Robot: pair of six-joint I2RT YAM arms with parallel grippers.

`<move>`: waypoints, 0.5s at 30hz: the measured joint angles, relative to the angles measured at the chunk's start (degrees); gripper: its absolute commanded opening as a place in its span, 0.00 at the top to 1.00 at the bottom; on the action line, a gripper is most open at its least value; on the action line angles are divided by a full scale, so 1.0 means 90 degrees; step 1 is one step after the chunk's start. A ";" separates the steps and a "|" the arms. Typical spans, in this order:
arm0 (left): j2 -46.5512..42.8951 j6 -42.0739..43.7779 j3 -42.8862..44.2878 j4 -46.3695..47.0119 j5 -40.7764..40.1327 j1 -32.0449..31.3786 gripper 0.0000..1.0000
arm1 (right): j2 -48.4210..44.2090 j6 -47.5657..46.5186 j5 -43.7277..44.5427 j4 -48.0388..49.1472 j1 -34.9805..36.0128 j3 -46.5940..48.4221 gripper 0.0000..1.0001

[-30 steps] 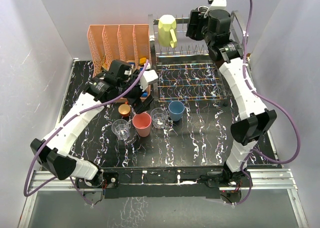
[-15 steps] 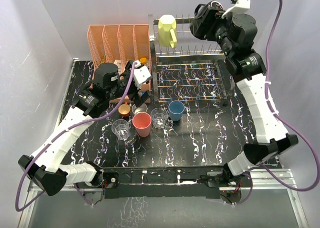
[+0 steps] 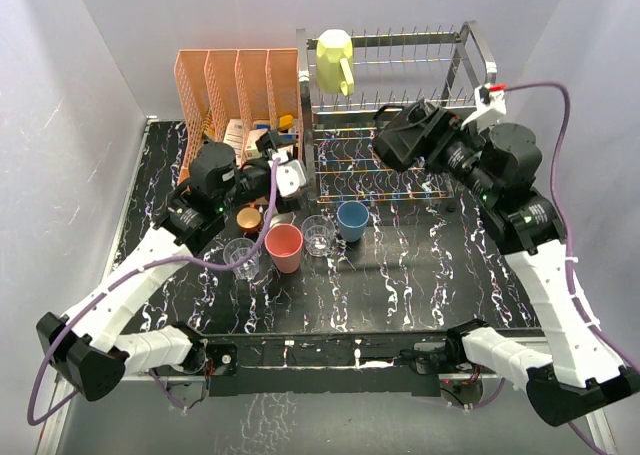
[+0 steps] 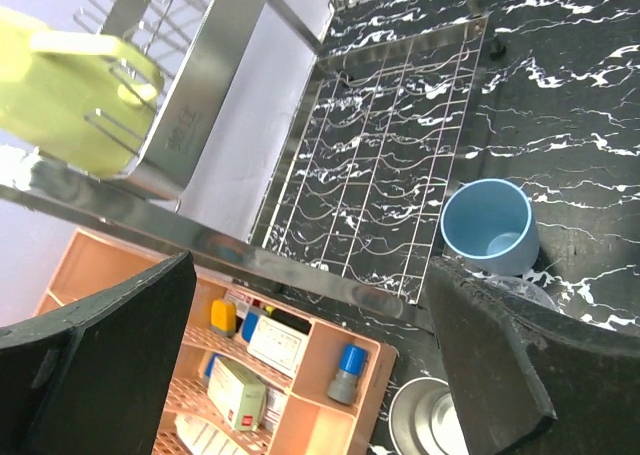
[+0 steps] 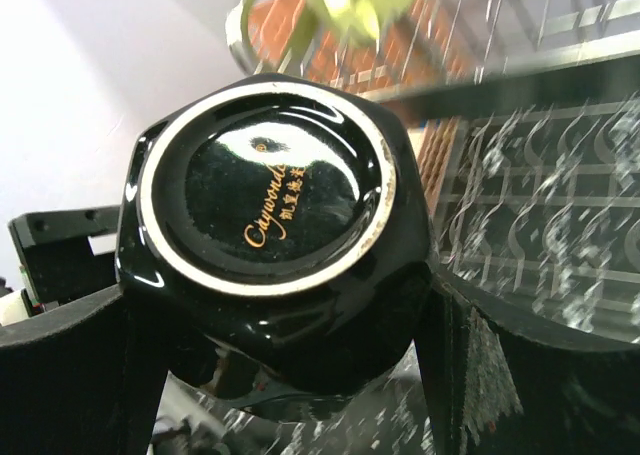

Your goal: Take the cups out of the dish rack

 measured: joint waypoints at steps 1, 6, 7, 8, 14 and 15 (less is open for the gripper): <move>-0.0095 0.0095 -0.0073 0.0061 0.0000 -0.0070 0.04 | -0.0114 0.0158 -0.0119 0.0010 0.0000 -0.0206 0.92; -0.0753 0.0491 -0.0595 0.0180 -0.0024 -0.0459 0.06 | -0.0532 0.1481 -0.0920 0.0600 0.0000 -0.1841 0.92; -0.0872 0.0529 -0.0699 0.0170 -0.0029 -0.0517 0.06 | -0.0532 0.1610 -0.0988 0.0641 0.0005 -0.2001 0.92; -0.1001 0.0580 -0.0801 0.0143 -0.0056 -0.0605 0.07 | -0.0529 0.1841 -0.1073 0.0738 0.0012 -0.2266 0.92; -0.1311 0.0629 -0.1158 -0.0083 -0.0313 -0.1226 0.09 | -0.0508 0.3060 -0.1173 0.1231 0.0250 -0.3310 0.92; -0.1299 0.0622 -0.1183 -0.0143 -0.0357 -0.1350 0.09 | -0.0508 0.3235 -0.1166 0.1355 0.0338 -0.3388 0.92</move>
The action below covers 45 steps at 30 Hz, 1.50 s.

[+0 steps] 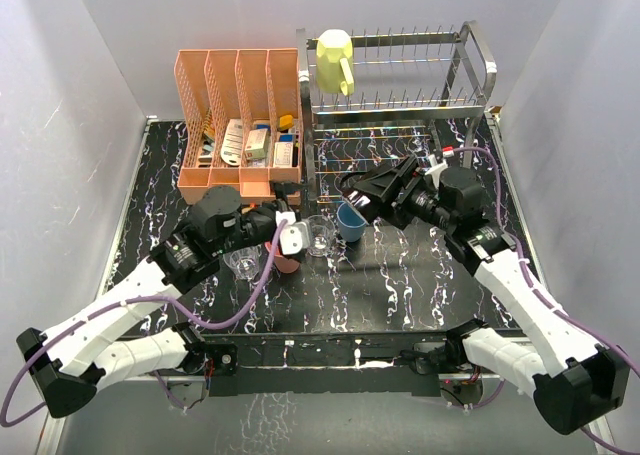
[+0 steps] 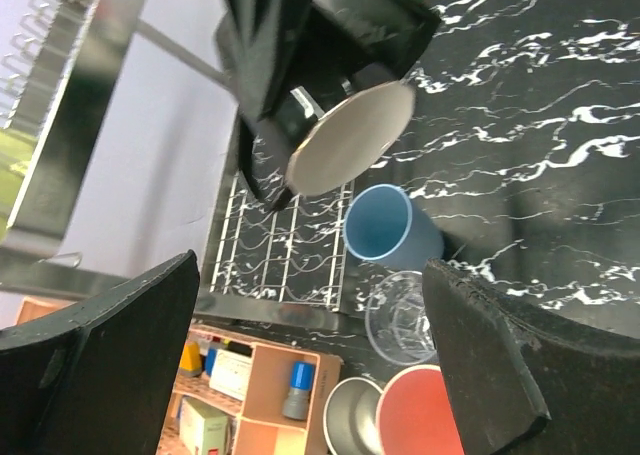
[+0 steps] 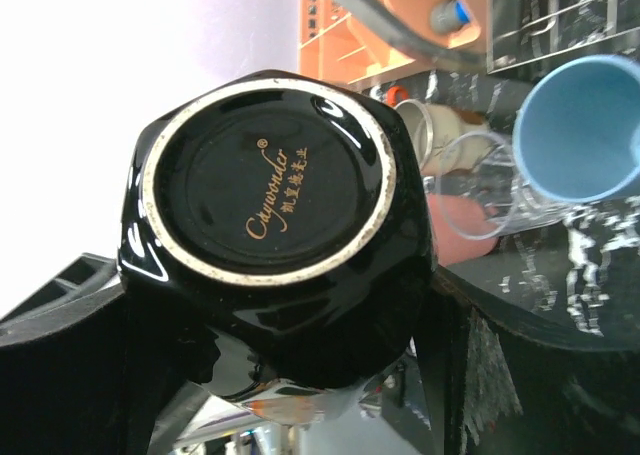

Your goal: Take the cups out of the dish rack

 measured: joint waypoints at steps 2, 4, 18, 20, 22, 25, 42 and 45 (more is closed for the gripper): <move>0.0046 -0.0036 -0.0034 -0.0073 -0.0100 -0.0199 0.10 | 0.0005 0.0306 0.0012 0.0219 0.0175 -0.0092 0.92; 0.0119 -0.0092 -0.0046 -0.0087 -0.0177 -0.0311 0.11 | 0.0007 0.0624 0.0049 0.0493 0.0374 -0.0175 0.92; 0.0641 -0.1158 0.0000 0.0109 -0.0957 -0.0342 0.25 | 0.0117 0.2339 0.0257 0.2011 0.1331 -0.1355 0.92; 0.0641 -0.1158 0.0002 0.0143 -0.0957 -0.0342 0.28 | 0.0228 0.2475 0.0291 0.2186 0.1479 -0.1399 0.92; 0.0641 -0.1105 0.0000 0.0155 -0.0954 -0.0342 0.33 | 0.0335 0.2640 0.0296 0.2467 0.1608 -0.1486 0.92; 0.0641 -0.0930 -0.0015 0.0185 -0.0937 -0.0345 0.41 | 0.0474 0.2890 0.0301 0.2851 0.1756 -0.1605 0.92; 0.0733 -0.0607 -0.0141 0.0345 -0.0962 -0.0340 0.66 | 0.0794 0.3570 0.0124 0.4201 0.2021 -0.1797 0.88; 0.0743 -0.0512 -0.0160 0.0423 -0.1054 -0.0328 0.82 | 0.0835 0.3672 0.0090 0.4282 0.2008 -0.1797 0.72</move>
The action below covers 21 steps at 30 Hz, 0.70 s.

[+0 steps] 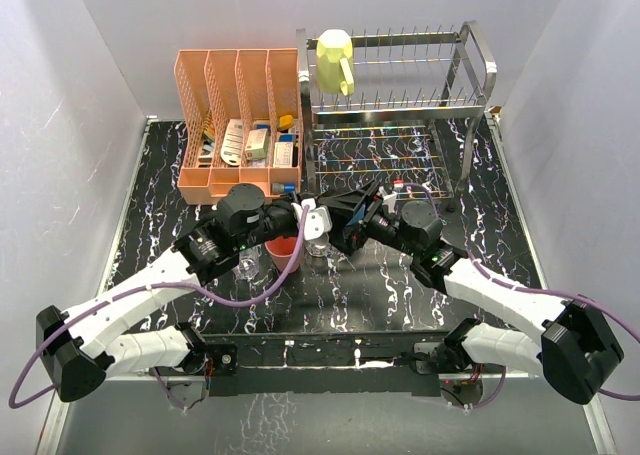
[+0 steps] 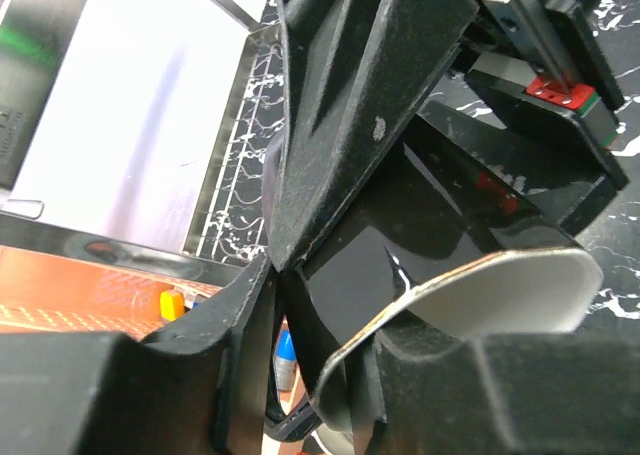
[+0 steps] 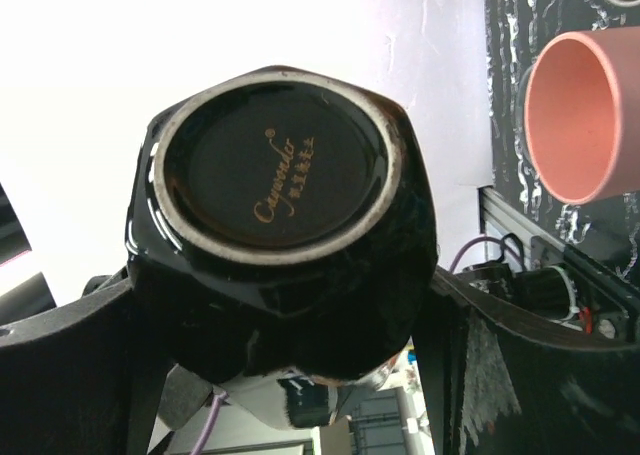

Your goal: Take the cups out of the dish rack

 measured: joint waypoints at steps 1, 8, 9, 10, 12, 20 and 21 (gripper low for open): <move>0.0010 0.0066 0.0000 0.0044 -0.0051 0.0010 0.87 | 0.0000 0.0131 0.0012 0.0012 -0.0010 0.0000 0.61; 0.0160 0.0058 0.0112 0.0500 -0.0131 0.0015 1.00 | -0.0180 0.0580 0.0194 0.0143 -0.0097 -0.0029 0.02; 0.0187 0.0034 0.0155 0.0498 -0.0138 -0.0005 1.00 | -0.0267 0.0406 0.0100 0.0083 -0.0189 -0.0027 0.02; 0.0248 -0.0007 0.0240 0.0440 -0.0107 -0.0017 1.00 | -0.0384 0.0180 -0.0087 -0.0058 -0.0287 -0.0024 0.02; 0.0408 -0.0092 0.0457 0.0330 -0.0056 -0.0049 1.00 | -0.0593 -0.0240 -0.0481 -0.0410 -0.0646 0.0024 0.02; 0.1015 -0.0534 0.1569 -0.0476 -0.0029 -0.0073 1.00 | -0.1178 -0.1938 -0.1792 -0.2086 -0.2956 0.0415 0.02; 0.1013 -0.0585 0.1673 -0.0670 -0.0032 -0.0053 1.00 | -0.1209 -0.2161 -0.1751 -0.2344 -0.3220 0.0440 0.02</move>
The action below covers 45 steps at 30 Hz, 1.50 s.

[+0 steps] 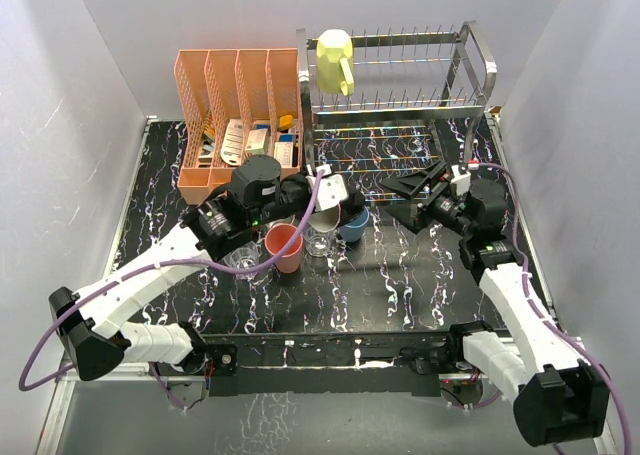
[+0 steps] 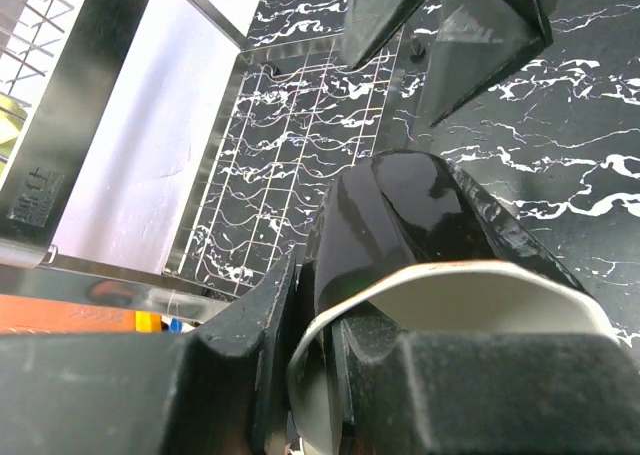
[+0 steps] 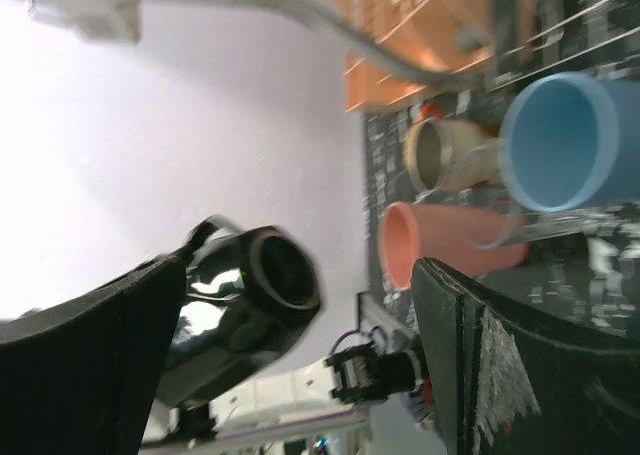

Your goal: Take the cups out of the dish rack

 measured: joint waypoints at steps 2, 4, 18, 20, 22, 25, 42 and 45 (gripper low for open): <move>0.0012 -0.0068 0.0197 -0.0304 -0.0005 0.0022 1.00 | -0.0066 -0.0522 0.0073 -0.0614 -0.0459 0.0056 0.02; 0.0024 -0.0104 0.0342 -0.0512 0.0010 0.0036 1.00 | -0.0114 -0.1027 0.0248 -0.1239 -0.0675 0.0172 0.02; 0.2074 0.0386 0.1746 -0.3942 0.1197 -0.0095 1.00 | 0.0442 -0.3308 0.2130 -0.3084 -0.0913 0.2144 0.02; 0.2431 0.0425 0.1758 -0.4187 0.1127 -0.0155 1.00 | 0.0546 -0.3529 0.2273 -0.3235 -0.0913 0.2331 0.02; 0.2710 0.0398 0.1790 -0.4320 0.1044 -0.0211 1.00 | 0.0624 -0.3713 0.2380 -0.3342 -0.0913 0.2511 0.02; 0.3143 0.0345 0.1982 -0.4478 0.0874 -0.0301 1.00 | 0.0680 -0.3917 0.2506 -0.3417 -0.0913 0.2778 0.02; 0.4279 0.0389 0.2424 -0.4697 -0.0245 -0.0789 1.00 | 0.0631 -0.4119 0.2854 -0.3614 -0.0913 0.3232 0.02; 0.4279 0.0202 0.2059 -0.4393 -0.0379 -0.0784 1.00 | 0.0670 -0.4114 0.2800 -0.3633 -0.0913 0.3466 0.02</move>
